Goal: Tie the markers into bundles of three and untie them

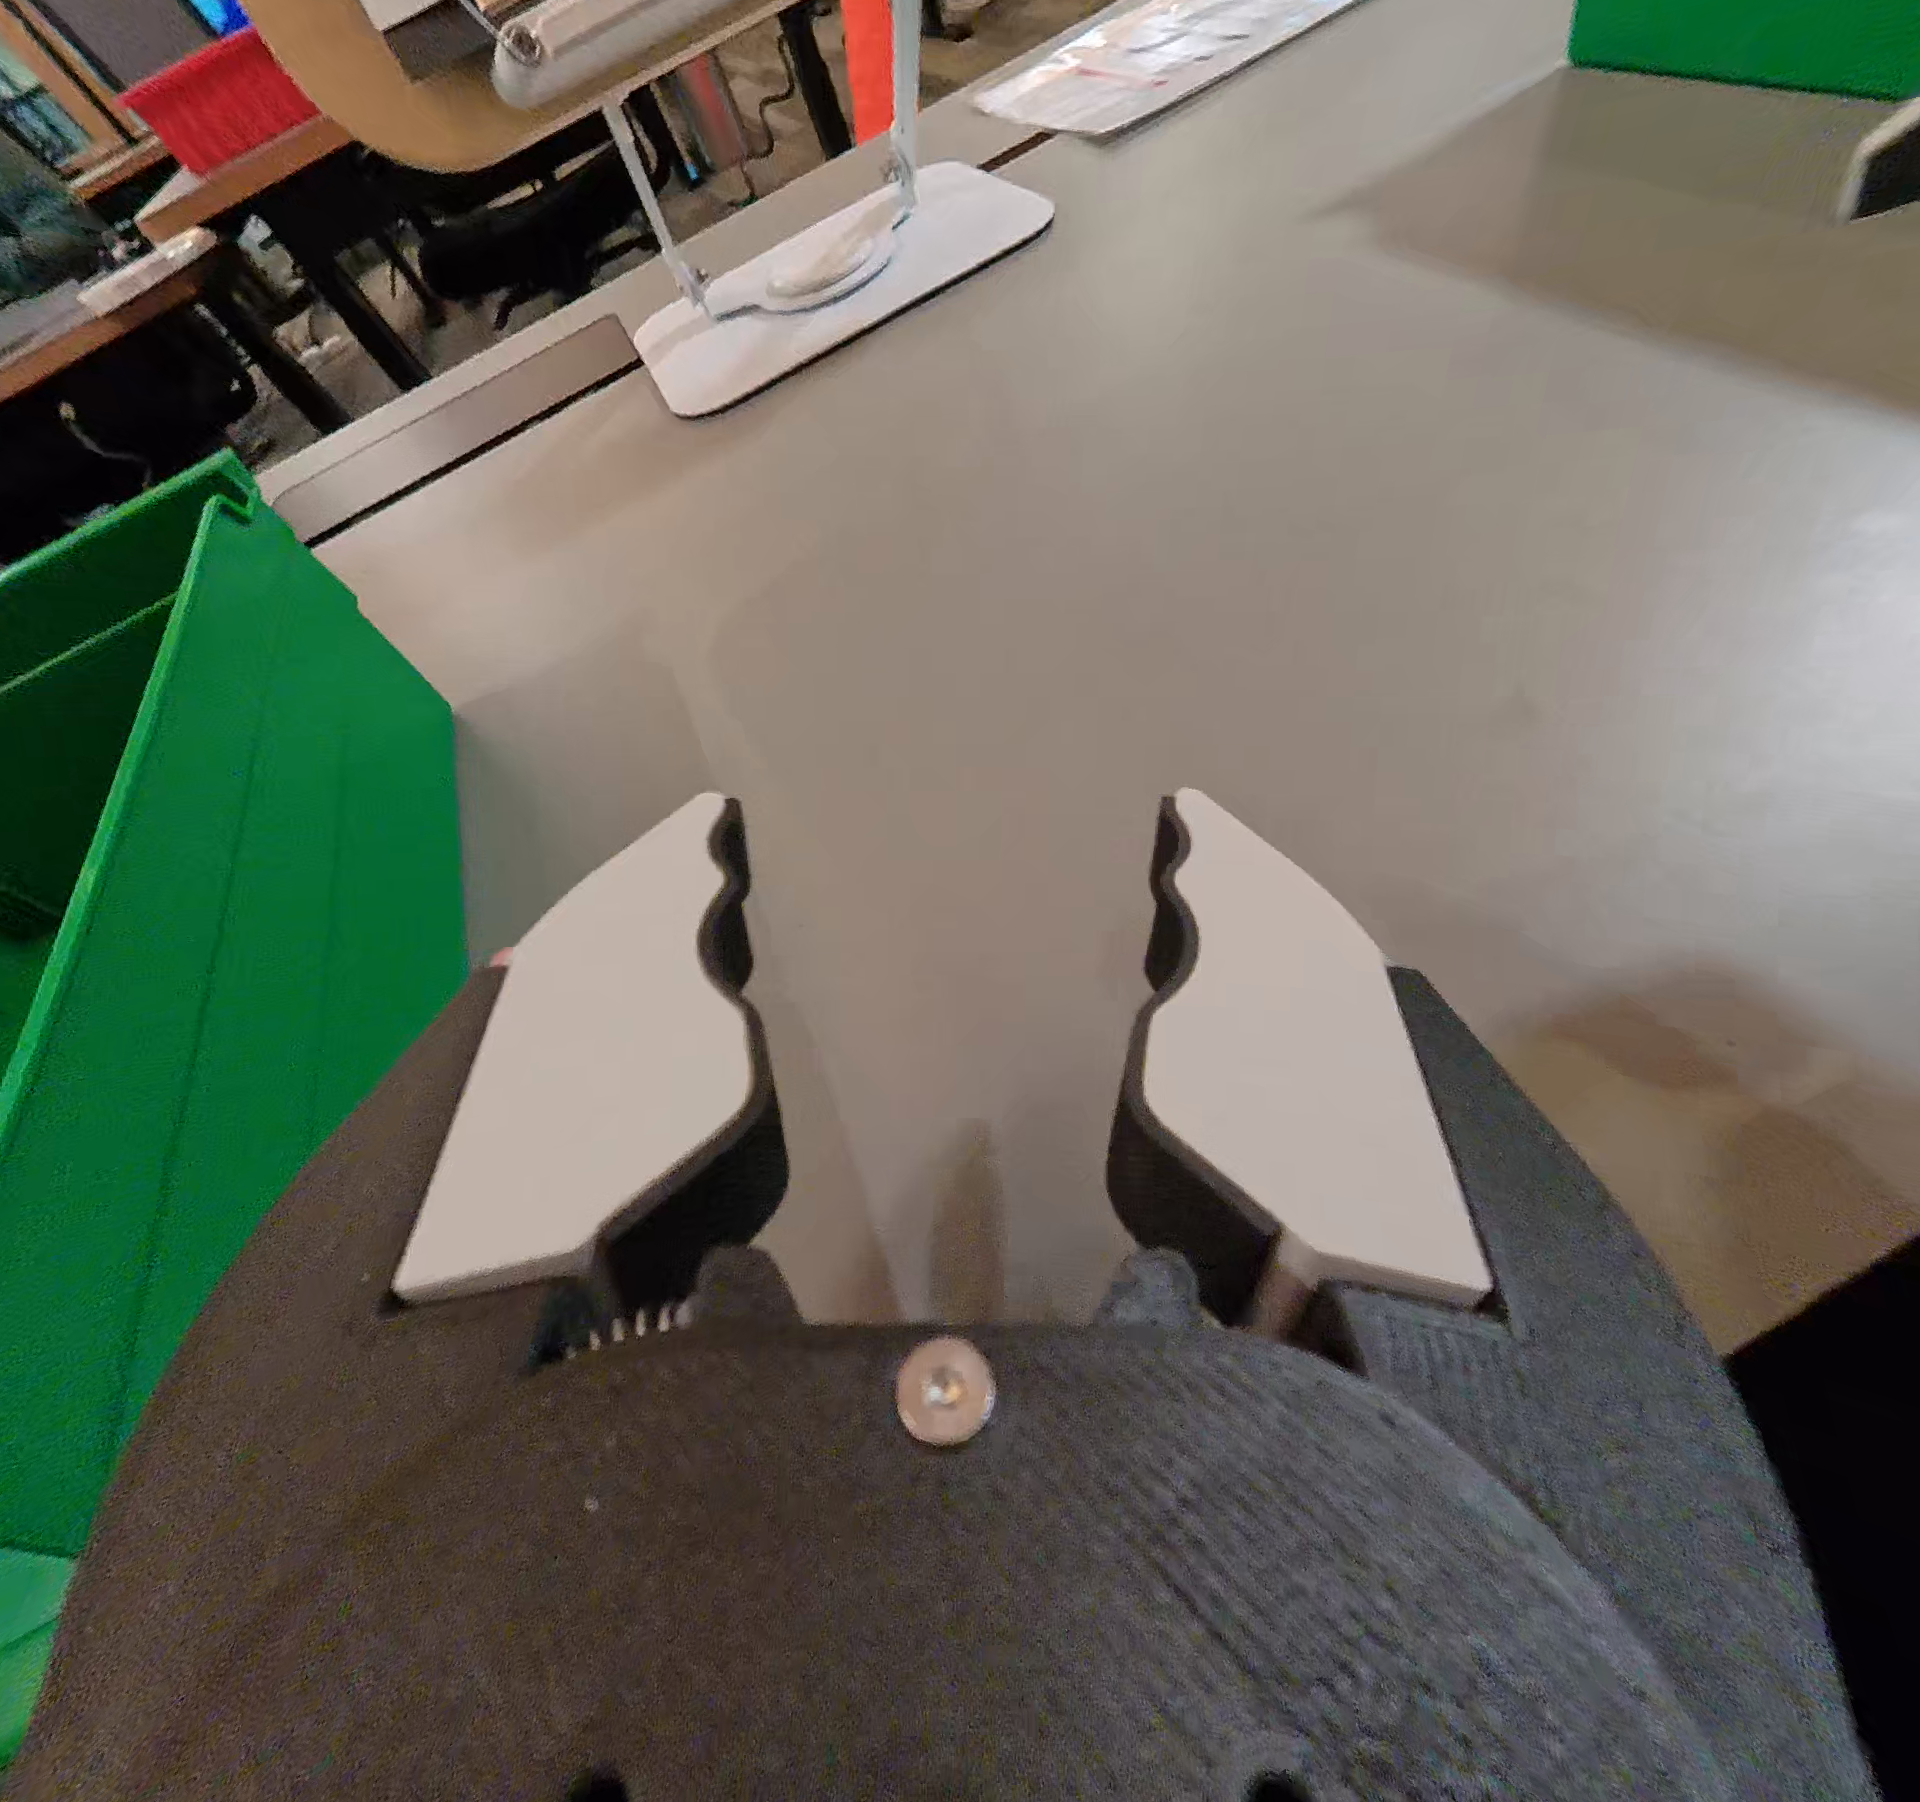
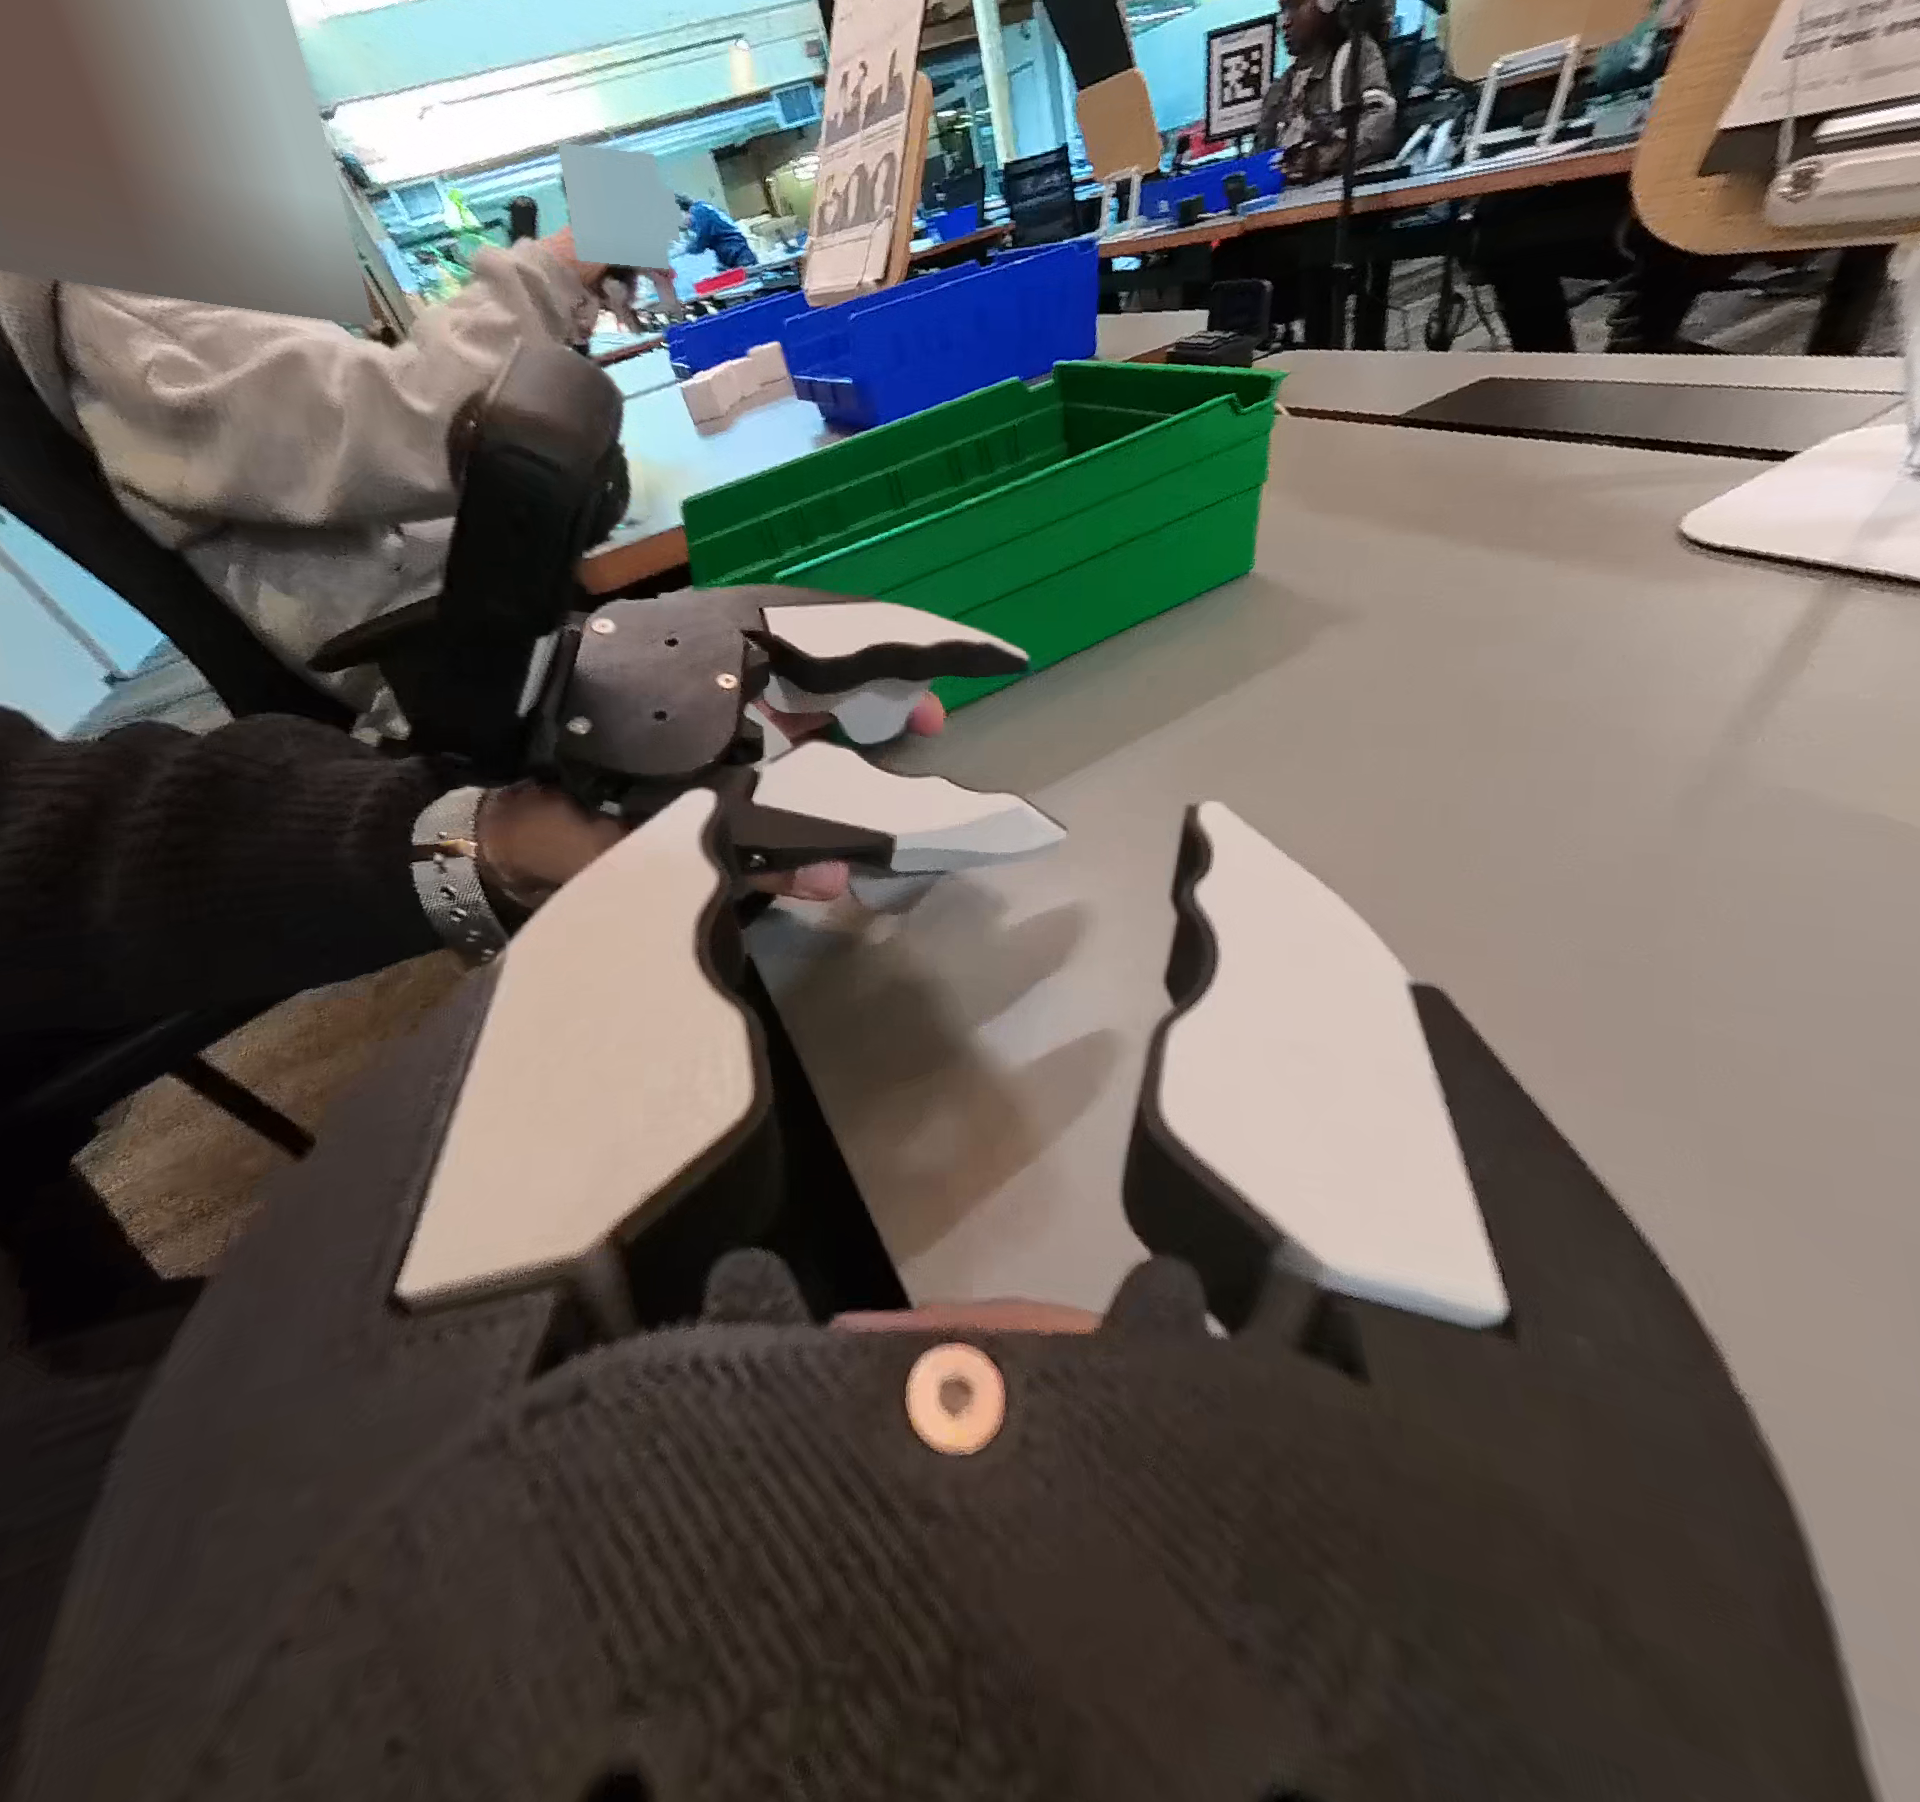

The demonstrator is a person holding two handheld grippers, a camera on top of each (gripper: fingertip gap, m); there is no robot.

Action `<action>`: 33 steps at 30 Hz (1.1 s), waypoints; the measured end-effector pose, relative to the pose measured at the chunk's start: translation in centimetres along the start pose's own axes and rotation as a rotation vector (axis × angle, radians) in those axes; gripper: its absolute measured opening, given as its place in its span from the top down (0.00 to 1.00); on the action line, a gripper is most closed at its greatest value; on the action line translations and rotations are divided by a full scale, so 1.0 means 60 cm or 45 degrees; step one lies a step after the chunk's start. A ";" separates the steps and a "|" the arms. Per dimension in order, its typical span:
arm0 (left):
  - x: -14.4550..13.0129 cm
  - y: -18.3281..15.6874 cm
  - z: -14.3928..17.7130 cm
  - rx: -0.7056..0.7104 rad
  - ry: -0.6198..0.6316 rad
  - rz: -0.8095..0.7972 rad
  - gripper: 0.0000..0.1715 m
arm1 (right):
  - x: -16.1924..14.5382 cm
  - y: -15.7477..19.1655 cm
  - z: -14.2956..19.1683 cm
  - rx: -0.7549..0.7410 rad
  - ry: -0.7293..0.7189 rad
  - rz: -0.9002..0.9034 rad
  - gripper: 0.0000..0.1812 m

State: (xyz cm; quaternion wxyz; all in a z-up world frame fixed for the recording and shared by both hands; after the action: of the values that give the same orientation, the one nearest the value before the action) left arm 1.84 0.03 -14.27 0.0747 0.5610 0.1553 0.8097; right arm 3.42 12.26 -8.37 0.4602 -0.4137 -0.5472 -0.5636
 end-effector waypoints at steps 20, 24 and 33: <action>0.039 -0.060 -0.066 -0.124 -0.005 -0.055 0.53 | -0.007 -0.055 0.086 -0.311 -0.001 0.073 0.54; 0.051 -0.085 -0.082 -0.185 -0.012 -0.081 0.53 | -0.009 -0.065 0.114 -0.394 -0.014 0.052 0.54; 0.100 -0.101 -0.128 -0.191 -0.120 -0.337 0.59 | -0.017 -0.071 0.183 -0.581 -0.028 0.048 0.55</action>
State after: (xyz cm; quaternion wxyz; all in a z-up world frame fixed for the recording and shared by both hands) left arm -7.78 6.23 -13.47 0.2297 0.5659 0.1631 0.7748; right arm -0.90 23.18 -9.69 0.3591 -0.5235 -0.4027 -0.6594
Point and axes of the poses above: each gripper's, where its closed fingertips meet, z back along the fingers, x out of its top, y = z × x across the jaws, the point moved 2 cm from there along z, back along the fingers, and after that the axes turned 8 degrees about x, right-handed, at the moved point
